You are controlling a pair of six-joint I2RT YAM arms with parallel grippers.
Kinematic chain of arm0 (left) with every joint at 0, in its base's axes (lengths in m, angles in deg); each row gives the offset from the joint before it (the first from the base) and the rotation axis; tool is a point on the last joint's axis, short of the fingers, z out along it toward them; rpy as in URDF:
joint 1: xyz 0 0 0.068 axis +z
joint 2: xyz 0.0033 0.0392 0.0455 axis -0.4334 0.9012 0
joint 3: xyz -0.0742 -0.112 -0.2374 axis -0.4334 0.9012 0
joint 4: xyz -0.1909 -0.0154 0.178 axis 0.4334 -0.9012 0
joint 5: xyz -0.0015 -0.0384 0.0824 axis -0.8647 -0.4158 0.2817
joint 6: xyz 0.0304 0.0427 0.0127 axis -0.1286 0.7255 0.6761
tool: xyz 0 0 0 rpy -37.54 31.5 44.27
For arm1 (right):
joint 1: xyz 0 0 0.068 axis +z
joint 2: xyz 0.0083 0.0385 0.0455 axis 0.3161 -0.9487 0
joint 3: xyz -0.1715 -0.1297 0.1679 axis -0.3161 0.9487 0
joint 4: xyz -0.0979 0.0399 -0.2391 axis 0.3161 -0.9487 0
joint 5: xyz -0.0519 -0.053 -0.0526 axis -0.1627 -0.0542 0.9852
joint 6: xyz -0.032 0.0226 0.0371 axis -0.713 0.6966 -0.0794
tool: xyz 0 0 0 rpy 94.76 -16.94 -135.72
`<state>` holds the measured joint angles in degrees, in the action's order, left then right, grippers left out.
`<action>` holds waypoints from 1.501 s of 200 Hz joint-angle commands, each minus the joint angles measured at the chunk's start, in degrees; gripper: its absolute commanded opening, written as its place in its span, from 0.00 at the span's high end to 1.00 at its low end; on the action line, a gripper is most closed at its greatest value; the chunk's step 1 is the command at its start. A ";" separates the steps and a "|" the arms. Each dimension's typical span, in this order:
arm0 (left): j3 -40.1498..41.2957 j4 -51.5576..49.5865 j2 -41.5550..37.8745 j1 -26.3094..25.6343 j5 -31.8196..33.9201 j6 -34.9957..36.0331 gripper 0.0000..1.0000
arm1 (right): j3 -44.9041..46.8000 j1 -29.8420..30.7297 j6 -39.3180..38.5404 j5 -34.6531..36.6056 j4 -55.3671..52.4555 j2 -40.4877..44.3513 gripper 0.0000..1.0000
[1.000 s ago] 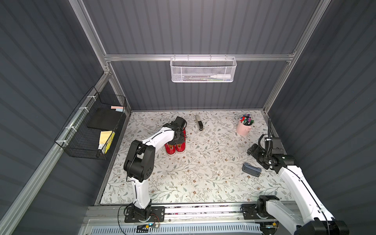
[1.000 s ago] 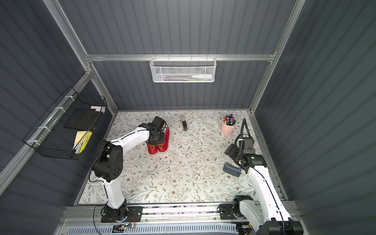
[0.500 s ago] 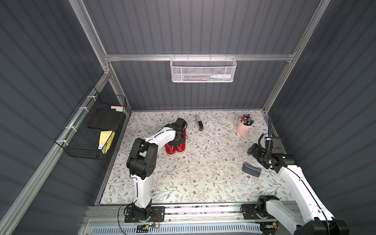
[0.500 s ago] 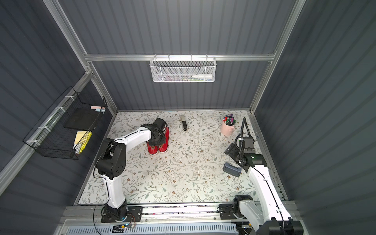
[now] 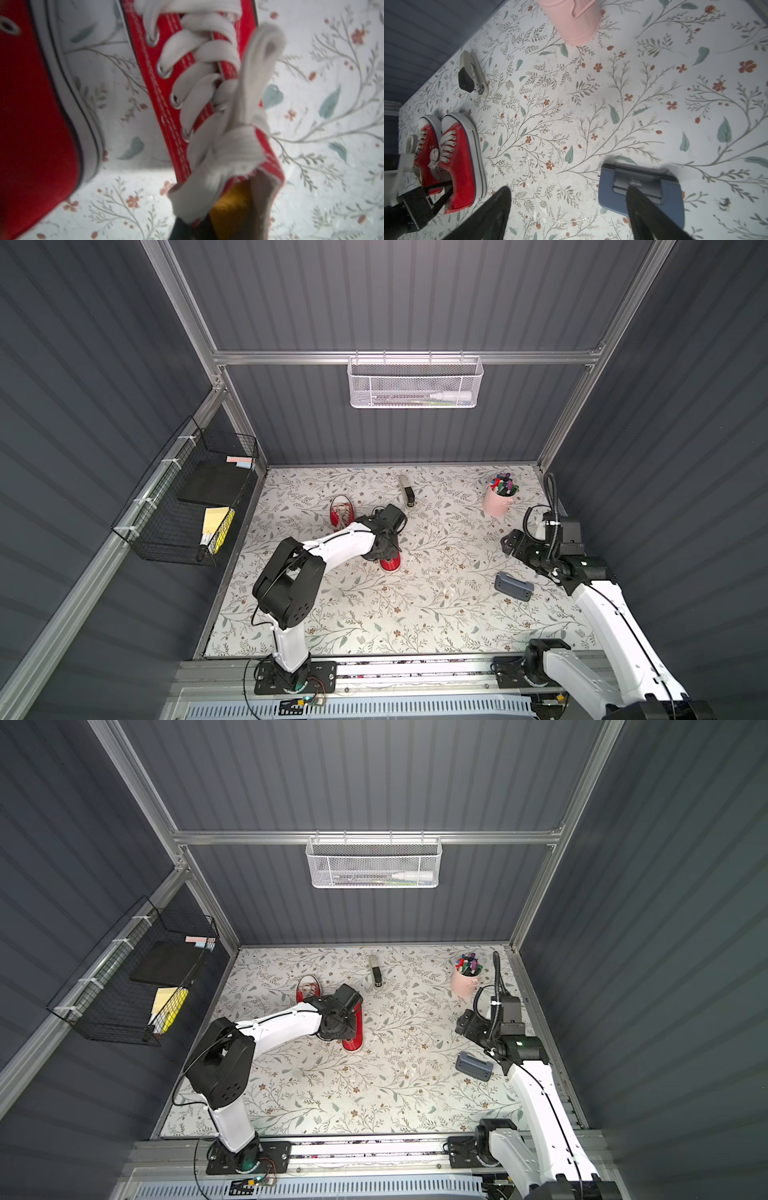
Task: Remove the insole from the shoe
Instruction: Move the shoe to the center of the board, then untie the shoelace on the shoe.
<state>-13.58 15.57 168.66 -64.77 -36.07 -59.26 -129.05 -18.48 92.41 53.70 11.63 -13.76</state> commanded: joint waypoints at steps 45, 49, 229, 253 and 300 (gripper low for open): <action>1.25 2.51 1.00 -12.40 -1.41 -7.66 0.97 | -0.14 0.52 -5.41 -8.58 1.32 1.68 0.09; 1.33 2.66 0.98 -12.87 -1.39 -7.79 0.97 | 0.04 0.64 -5.50 -8.76 1.50 1.82 0.09; 13.45 10.71 -23.03 -10.59 2.69 -12.15 0.34 | -6.20 21.05 -37.51 -18.23 7.54 -13.50 0.27; 14.97 16.76 -22.06 -7.62 -6.46 -7.98 0.33 | -9.01 21.24 -34.37 -17.40 6.69 -17.26 0.29; 10.50 14.84 -14.89 -5.84 -14.97 3.86 0.35 | -11.15 21.24 -11.47 -16.47 5.27 -23.01 0.33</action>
<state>0.05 31.14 150.26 -71.33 -44.71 -63.61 -139.15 2.68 67.80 37.53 18.27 -34.98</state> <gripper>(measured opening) 0.664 0.678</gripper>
